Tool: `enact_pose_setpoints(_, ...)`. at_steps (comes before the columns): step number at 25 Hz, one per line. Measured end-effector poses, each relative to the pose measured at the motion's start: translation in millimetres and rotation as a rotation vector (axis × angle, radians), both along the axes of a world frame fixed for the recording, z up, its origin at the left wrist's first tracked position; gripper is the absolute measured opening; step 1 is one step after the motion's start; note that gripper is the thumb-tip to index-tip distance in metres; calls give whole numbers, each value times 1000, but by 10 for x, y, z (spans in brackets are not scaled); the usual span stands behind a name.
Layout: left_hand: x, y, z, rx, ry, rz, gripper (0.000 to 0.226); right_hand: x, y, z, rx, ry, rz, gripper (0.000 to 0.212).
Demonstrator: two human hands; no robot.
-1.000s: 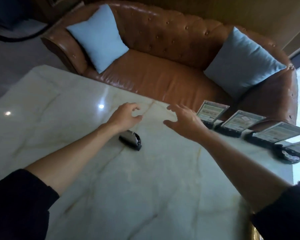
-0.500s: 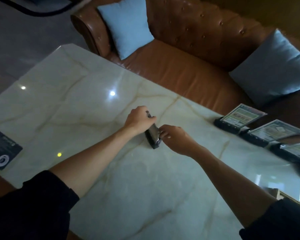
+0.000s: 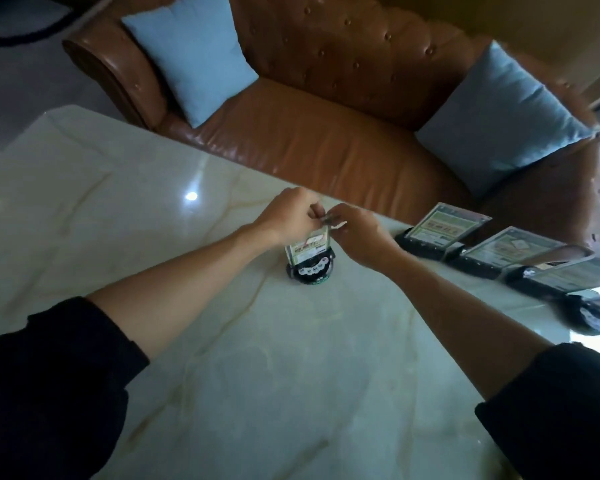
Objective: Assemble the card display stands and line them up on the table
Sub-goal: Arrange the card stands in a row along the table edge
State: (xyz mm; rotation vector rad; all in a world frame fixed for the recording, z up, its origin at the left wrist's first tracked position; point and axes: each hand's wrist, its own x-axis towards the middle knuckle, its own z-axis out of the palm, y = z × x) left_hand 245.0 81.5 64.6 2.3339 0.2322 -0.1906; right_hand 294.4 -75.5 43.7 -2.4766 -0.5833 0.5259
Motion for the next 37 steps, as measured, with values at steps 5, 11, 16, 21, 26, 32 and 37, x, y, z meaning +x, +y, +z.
enact_pose_setpoints(5, 614, -207, 27, 40, -94, -95, 10, 570, -259, 160, -27, -95, -19, 13)
enact_pose_setpoints(11, 1075, -197, -191, 122, -136, -46, 12, 972, -497, 37, 1, -171, -127, 6)
enact_pose_setpoints(16, 1186, -385, -342, 92, -156, 2, 12, 970, -572, -113, -31, -171, -215, 12)
enact_pose_setpoints(21, 1239, -477, -358, 111, -76, -111, 18, 918, -606, -80, -134, -113, -245, 17)
enact_pose_setpoints(26, 1166, -414, -281, 100, 13, -136, 49, 774, -710, 125, -73, -104, -198, 17)
enact_pose_setpoints(32, 1271, -811, 317, 208, -154, -46, 47, 603, -1480, 696, -55, -226, -205, 6)
enact_pose_setpoints(37, 1165, -1782, 745, 43, -147, -262, 32, 591, -2506, 1091, -70, -261, -391, 26)
